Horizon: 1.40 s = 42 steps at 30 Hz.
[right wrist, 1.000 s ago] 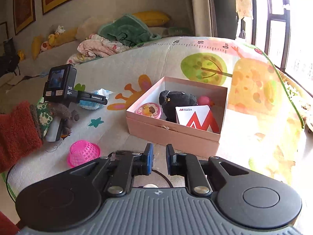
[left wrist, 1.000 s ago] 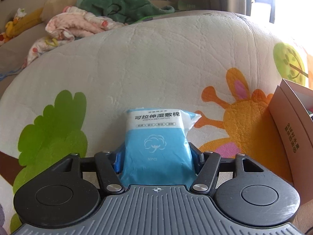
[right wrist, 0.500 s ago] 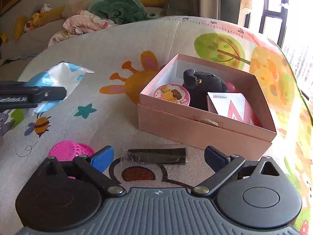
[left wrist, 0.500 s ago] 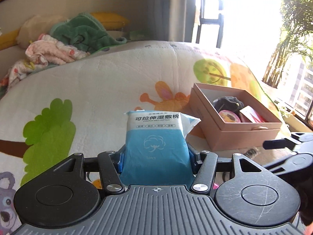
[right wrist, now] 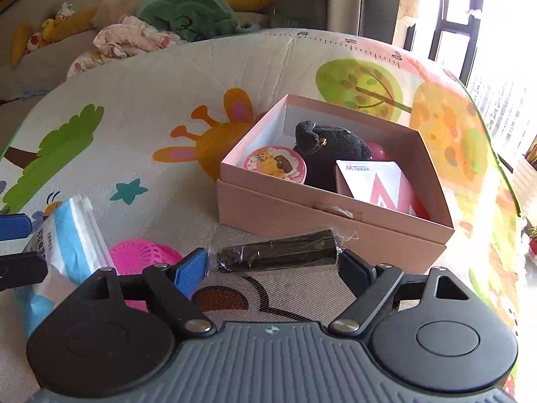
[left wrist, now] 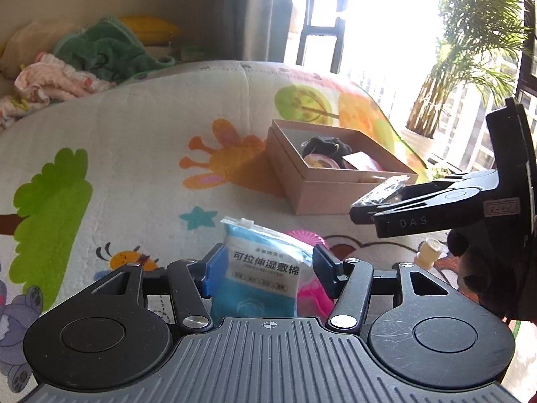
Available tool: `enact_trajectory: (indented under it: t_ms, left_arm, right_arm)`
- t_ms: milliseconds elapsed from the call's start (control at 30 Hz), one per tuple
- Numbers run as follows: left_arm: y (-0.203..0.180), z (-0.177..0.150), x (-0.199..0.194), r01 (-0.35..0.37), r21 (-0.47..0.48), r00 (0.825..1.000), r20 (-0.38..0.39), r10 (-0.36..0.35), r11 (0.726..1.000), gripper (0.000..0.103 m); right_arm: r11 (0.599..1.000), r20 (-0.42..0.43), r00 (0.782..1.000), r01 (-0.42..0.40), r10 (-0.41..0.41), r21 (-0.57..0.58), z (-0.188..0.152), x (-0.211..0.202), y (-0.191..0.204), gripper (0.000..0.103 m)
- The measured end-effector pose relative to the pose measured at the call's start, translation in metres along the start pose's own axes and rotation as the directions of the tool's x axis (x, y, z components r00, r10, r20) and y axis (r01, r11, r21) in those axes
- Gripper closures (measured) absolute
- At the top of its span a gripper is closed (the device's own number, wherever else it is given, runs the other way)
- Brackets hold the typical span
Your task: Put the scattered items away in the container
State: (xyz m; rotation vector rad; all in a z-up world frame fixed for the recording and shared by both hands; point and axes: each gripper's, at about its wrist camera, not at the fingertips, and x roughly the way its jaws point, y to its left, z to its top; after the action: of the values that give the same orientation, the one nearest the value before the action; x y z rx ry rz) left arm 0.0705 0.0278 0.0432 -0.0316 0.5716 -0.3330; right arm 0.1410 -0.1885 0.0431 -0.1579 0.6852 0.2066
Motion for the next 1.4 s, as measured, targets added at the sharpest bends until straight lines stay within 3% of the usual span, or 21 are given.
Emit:
enact_trajectory:
  t_ms: [100,167,200,333,500,633,833,900,967,1067,1167,1267,1333,1400]
  left_arm:
    - [-0.009,-0.004,0.004,-0.016,0.026,1.000,-0.015,0.016,1.000,0.029]
    - [-0.016,-0.009,0.003,-0.043,0.056,0.999,-0.013,0.044,0.998,0.013]
    - [-0.020,-0.012,0.002,-0.064,0.080,0.998,-0.010,0.065,0.995,0.012]
    - [-0.027,-0.020,0.003,-0.117,0.150,0.992,-0.032,0.124,0.982,0.009]
    - [-0.020,-0.028,0.006,-0.164,0.174,0.980,-0.084,0.180,0.971,0.007]
    - [-0.006,-0.032,0.007,-0.231,0.203,0.959,-0.115,0.258,0.951,0.005]
    - [0.022,-0.037,0.004,-0.397,0.232,0.889,-0.142,0.435,0.888,0.003]
    - [0.030,-0.035,-0.001,-0.415,0.195,0.884,-0.145,0.444,0.889,0.003]
    - [0.032,-0.029,-0.012,-0.368,0.127,0.914,-0.131,0.383,0.921,0.003]
    - [0.022,-0.018,-0.023,-0.228,0.041,0.968,-0.097,0.231,0.973,0.003]
    - [0.000,-0.009,-0.023,-0.067,0.022,0.995,-0.066,0.068,0.997,0.003]
    - [-0.027,-0.008,-0.007,0.094,0.052,0.992,-0.093,-0.089,0.994,0.002]
    - [-0.041,-0.012,0.011,0.143,0.091,0.983,-0.131,-0.131,0.986,0.002]
    - [-0.044,-0.017,0.028,0.135,0.106,0.980,-0.164,-0.116,0.985,0.002]
  right_arm:
    - [1.000,0.077,0.997,0.010,-0.011,0.012,-0.003,-0.033,-0.020,0.018]
    - [0.999,0.119,0.992,0.041,-0.043,0.018,-0.009,-0.051,-0.034,0.018]
    - [0.998,0.132,0.989,0.065,-0.068,0.021,-0.014,-0.060,-0.044,0.018]
    - [0.988,0.075,0.988,0.131,-0.137,0.078,-0.044,-0.069,-0.074,0.018]
    - [0.974,-0.027,0.987,0.158,-0.155,0.165,-0.080,-0.058,-0.095,0.018]
    - [0.980,-0.061,0.996,0.081,-0.071,0.184,-0.098,-0.052,-0.088,0.018]
    - [0.990,-0.027,0.998,0.062,-0.059,0.126,-0.105,-0.056,-0.075,0.015]
    - [0.991,-0.017,0.998,0.058,-0.056,0.121,-0.105,-0.059,-0.075,0.014]
    - [0.992,0.001,0.998,0.058,-0.058,0.109,-0.105,-0.063,-0.076,0.013]
    - [0.995,0.047,0.997,0.056,-0.060,0.080,-0.103,-0.072,-0.073,0.013]
    - [0.998,0.116,0.992,0.044,-0.049,0.043,-0.098,-0.081,-0.066,0.012]
    - [1.000,0.163,0.987,-0.002,-0.001,0.016,-0.091,-0.084,-0.057,0.012]
    - [1.000,0.157,0.987,-0.017,0.017,0.001,-0.088,-0.077,-0.050,0.016]
    - [1.000,0.141,0.990,-0.015,0.015,-0.006,-0.085,-0.068,-0.045,0.022]
